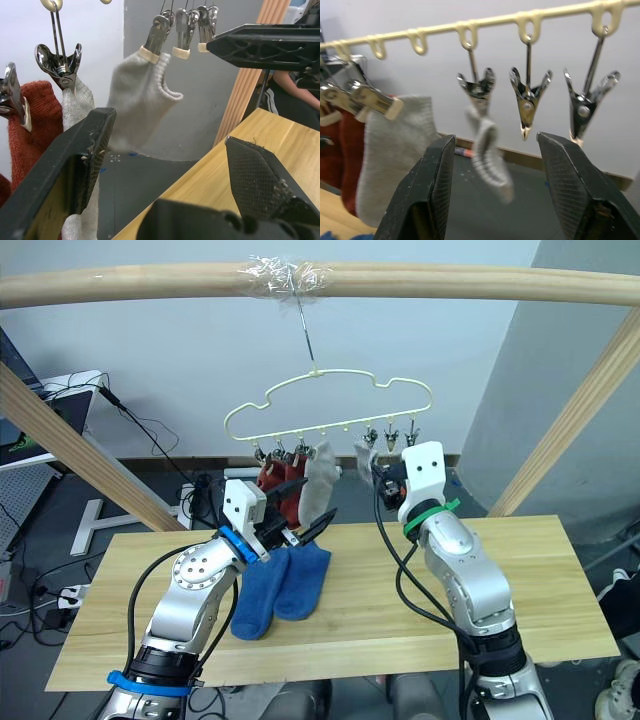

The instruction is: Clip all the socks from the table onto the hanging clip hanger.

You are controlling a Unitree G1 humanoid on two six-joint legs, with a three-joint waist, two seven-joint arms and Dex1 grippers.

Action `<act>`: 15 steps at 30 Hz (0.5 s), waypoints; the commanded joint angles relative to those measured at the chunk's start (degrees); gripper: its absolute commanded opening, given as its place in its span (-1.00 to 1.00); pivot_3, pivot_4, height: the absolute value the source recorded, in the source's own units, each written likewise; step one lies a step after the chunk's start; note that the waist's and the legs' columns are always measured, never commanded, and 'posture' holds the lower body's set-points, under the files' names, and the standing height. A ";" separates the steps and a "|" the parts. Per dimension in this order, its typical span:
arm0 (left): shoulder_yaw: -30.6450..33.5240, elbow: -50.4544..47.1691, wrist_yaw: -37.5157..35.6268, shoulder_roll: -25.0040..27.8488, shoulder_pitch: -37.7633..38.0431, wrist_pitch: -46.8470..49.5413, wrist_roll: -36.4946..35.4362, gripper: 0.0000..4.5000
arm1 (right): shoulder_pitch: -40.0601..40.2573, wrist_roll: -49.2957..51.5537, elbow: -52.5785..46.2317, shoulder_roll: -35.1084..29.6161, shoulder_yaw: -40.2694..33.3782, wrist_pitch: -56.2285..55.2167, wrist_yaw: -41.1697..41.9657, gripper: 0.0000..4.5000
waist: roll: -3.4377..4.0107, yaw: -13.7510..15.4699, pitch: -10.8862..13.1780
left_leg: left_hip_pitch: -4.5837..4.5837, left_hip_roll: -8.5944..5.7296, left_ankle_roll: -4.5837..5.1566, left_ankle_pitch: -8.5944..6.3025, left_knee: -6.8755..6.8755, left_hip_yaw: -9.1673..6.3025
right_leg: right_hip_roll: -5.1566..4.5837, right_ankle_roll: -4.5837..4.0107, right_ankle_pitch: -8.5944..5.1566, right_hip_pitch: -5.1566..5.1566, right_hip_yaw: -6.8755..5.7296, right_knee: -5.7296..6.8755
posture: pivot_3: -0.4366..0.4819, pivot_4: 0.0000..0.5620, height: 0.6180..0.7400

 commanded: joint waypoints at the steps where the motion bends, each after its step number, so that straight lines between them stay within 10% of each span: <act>1: 0.74 -3.18 -0.04 0.32 -0.60 -0.03 -1.09 0.81 | -2.30 -1.59 0.42 1.22 -1.01 -2.51 -0.25 0.20 | 0.00 -0.07 0.00 | 0.00 0.00 0.00 0.00 0.00 0.01 | 0.00 0.00 0.00 0.00 0.00 0.00 | -0.16 -0.18 1.00; 15: 1.13 -7.03 0.35 1.14 -1.59 2.68 -2.50 0.81 | -7.31 -6.44 9.12 5.22 -2.22 -7.08 -1.47 0.20 | 0.00 -0.07 0.00 | 0.00 0.00 -0.01 0.00 -0.02 0.02 | 0.01 -0.02 0.01 -0.03 0.01 0.03 | -0.11 -0.22 1.00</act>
